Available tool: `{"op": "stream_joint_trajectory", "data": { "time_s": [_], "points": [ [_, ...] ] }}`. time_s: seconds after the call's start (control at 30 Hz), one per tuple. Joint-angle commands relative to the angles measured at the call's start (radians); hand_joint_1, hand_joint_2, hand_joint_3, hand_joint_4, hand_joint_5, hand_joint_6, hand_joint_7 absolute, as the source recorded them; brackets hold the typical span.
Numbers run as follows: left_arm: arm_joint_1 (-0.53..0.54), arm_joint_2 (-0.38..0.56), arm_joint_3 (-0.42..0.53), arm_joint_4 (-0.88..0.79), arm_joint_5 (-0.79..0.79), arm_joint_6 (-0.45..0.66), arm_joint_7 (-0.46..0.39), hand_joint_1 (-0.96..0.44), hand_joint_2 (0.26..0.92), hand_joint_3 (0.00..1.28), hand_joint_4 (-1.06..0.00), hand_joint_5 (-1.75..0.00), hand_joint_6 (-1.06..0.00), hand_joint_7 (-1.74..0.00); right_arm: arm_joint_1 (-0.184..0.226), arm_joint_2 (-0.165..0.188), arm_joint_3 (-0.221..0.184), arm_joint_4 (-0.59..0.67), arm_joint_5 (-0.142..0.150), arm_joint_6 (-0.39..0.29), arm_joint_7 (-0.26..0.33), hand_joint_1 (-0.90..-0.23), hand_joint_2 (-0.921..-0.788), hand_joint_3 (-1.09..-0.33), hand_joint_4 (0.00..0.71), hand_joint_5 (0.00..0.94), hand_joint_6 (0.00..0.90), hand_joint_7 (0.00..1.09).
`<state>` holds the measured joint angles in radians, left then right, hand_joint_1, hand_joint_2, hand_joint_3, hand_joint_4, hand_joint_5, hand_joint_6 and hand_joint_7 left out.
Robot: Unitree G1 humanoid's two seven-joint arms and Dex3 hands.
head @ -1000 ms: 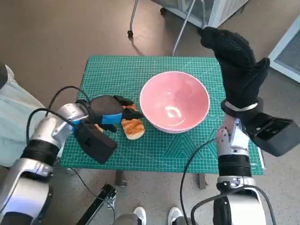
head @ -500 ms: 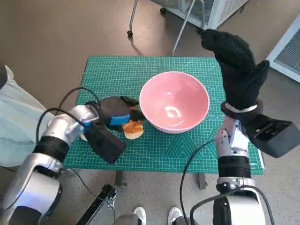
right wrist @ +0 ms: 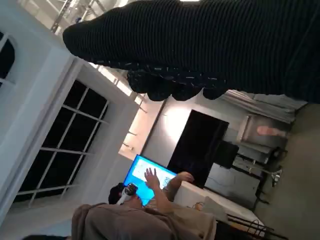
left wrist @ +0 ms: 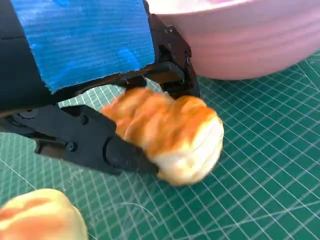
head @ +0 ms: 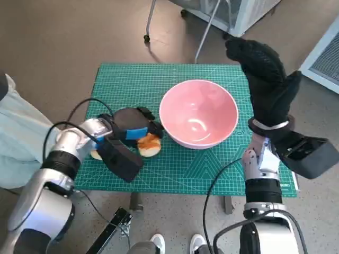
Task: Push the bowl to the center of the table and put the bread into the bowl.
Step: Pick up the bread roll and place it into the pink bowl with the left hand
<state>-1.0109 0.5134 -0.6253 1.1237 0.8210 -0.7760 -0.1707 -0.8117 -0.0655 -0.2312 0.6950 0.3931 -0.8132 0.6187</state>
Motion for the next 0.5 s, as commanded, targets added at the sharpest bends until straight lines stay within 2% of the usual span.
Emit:
{"op": "stream_joint_trajectory", "data": {
  "time_s": [0.03,0.5],
  "points": [
    [-0.012,0.057,0.008,0.012,-0.008,-0.012,-0.016,0.0,0.921,0.16,-0.51,-1.27,-0.6,-1.27,0.025,0.01,0.002,-0.007,0.014,0.018,-0.004,-0.672,-0.921,-0.713,0.34,0.004,0.006,0.85],
    [-0.091,0.19,0.155,-0.036,-0.154,0.008,-0.162,0.0,0.921,0.16,-0.52,-1.28,-0.59,-1.27,0.018,0.009,-0.005,0.009,0.021,0.018,0.001,-0.674,-0.921,-0.708,0.346,0.007,0.008,0.85]
  ]
}}
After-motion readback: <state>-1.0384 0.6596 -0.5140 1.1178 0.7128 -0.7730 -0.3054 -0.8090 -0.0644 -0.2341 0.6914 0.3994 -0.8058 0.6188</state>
